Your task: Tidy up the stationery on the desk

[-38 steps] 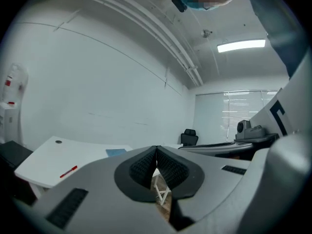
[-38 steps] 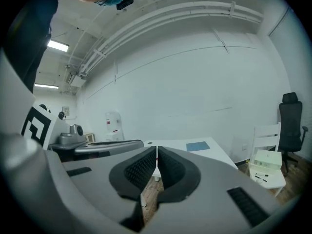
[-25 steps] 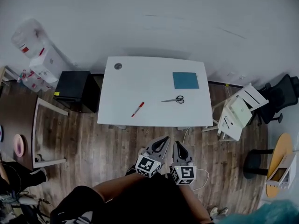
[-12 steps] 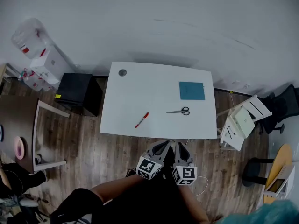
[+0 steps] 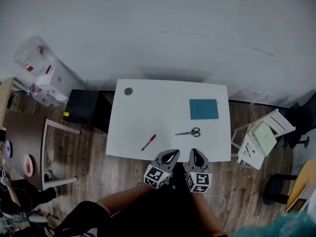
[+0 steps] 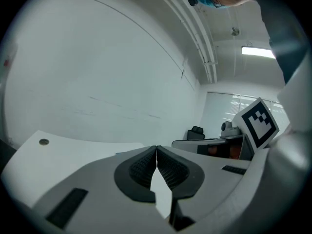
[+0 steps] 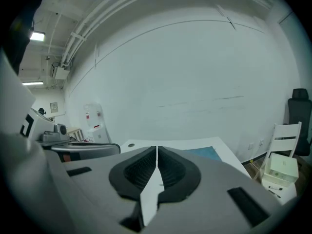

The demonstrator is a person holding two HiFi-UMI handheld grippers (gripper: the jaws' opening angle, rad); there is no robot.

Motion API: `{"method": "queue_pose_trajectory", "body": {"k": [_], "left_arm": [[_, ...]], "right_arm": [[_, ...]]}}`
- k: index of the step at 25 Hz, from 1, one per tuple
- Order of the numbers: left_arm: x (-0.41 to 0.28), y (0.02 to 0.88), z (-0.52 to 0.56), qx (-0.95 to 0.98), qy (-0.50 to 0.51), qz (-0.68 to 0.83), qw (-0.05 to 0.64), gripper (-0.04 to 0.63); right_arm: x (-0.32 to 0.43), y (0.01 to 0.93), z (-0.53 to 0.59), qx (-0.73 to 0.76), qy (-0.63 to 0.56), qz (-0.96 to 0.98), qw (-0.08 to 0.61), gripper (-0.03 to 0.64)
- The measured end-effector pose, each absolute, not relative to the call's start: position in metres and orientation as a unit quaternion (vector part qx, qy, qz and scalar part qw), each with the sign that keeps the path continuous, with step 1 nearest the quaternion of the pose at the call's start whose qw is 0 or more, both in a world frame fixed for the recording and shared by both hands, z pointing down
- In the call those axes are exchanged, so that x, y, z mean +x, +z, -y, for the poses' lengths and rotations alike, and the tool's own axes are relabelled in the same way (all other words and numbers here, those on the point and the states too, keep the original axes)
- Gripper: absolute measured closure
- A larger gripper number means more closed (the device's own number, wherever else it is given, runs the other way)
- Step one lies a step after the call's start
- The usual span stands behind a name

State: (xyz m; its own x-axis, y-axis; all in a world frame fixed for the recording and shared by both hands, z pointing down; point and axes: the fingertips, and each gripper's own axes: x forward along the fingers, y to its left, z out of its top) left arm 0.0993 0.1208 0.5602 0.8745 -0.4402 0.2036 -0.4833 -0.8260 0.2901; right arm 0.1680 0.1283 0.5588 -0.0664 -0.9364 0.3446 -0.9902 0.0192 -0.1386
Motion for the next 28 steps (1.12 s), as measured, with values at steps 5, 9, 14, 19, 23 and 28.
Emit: {"method": "queue_pose_trajectory", "body": {"k": [5,9,14,19,23,28], "left_arm": [[0.138,0.576,-0.071,0.945,0.089,0.261,0.174,0.581],[0.167,0.591,-0.036,0.943,0.111,0.264,0.170,0.581],[0.201,0.624,-0.005,0.938,0.148,0.256,0.180,0.581],[0.226,0.661,0.026,0.922,0.189,0.274,0.199,0.581],[0.243,0.692,0.047,0.911,0.207,0.278,0.225,0.581],[0.257,0.729,0.068,0.898,0.233,0.288,0.236,0.581]], "right_arm": [[0.202,0.572,-0.093,0.658,0.161,0.726,0.119,0.583],[0.237,0.587,-0.064,0.653,0.168,0.727,0.130,0.583],[0.293,0.608,-0.031,0.666,0.154,0.712,0.162,0.582],[0.341,0.641,-0.003,0.665,0.164,0.707,0.177,0.583],[0.369,0.675,0.017,0.649,0.175,0.713,0.197,0.581],[0.404,0.719,0.036,0.637,0.219,0.709,0.206,0.581]]}}
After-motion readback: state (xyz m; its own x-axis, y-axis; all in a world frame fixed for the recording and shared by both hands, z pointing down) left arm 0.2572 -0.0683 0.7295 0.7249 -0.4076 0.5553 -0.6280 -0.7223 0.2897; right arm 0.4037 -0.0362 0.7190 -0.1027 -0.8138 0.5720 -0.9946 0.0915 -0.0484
